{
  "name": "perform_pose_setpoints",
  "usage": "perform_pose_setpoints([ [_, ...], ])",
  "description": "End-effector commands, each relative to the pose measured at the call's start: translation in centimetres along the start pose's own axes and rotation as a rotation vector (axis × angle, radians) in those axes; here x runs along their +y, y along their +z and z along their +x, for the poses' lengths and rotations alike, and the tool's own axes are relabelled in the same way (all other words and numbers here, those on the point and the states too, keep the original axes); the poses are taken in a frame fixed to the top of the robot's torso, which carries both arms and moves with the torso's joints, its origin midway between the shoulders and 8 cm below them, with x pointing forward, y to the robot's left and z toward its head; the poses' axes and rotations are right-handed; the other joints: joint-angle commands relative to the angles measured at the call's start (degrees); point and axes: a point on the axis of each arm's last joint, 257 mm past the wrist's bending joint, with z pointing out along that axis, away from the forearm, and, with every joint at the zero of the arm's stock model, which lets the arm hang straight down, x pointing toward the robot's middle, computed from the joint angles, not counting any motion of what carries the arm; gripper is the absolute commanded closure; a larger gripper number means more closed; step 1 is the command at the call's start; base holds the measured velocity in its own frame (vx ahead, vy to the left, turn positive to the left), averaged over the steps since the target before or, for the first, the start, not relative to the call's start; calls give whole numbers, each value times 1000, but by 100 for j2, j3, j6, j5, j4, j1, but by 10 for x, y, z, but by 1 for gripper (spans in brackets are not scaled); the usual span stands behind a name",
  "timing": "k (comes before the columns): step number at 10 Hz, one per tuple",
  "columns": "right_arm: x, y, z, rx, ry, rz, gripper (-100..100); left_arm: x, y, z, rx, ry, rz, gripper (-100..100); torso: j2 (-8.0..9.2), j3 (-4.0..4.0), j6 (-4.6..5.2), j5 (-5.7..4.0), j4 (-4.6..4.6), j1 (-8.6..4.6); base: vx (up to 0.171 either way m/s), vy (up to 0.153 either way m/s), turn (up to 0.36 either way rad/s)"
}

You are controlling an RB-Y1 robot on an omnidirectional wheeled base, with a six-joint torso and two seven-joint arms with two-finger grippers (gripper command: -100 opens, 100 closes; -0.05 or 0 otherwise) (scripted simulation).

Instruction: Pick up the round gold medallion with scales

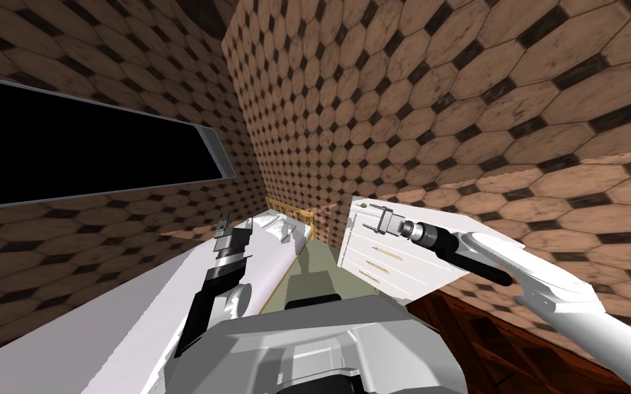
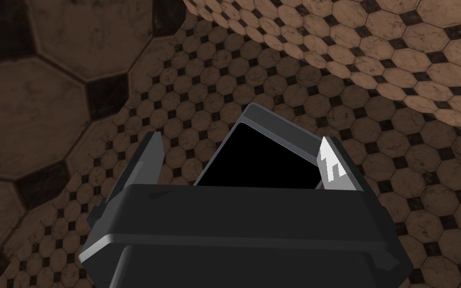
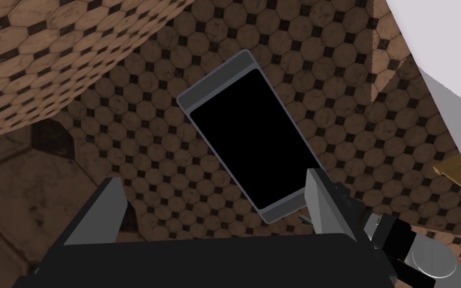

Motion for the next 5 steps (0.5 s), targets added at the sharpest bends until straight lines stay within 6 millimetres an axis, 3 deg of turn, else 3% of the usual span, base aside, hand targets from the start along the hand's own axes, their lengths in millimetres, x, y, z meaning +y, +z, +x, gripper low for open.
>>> perform_pose_setpoints([
  [1, -7, -1, 11, 16, -75, -42, -100, 0, 0, 0, 0, 0, 0, 0, 0, 0, 0, 0, 0, 0, -80, -39, 105],
  [5, -21, -4, 35, 57, -199, -117, -100, 0, 0, 0, 0, 0, 0, 0, 1, 0, -4, 0, -1, -7, -84, -51, 126],
])
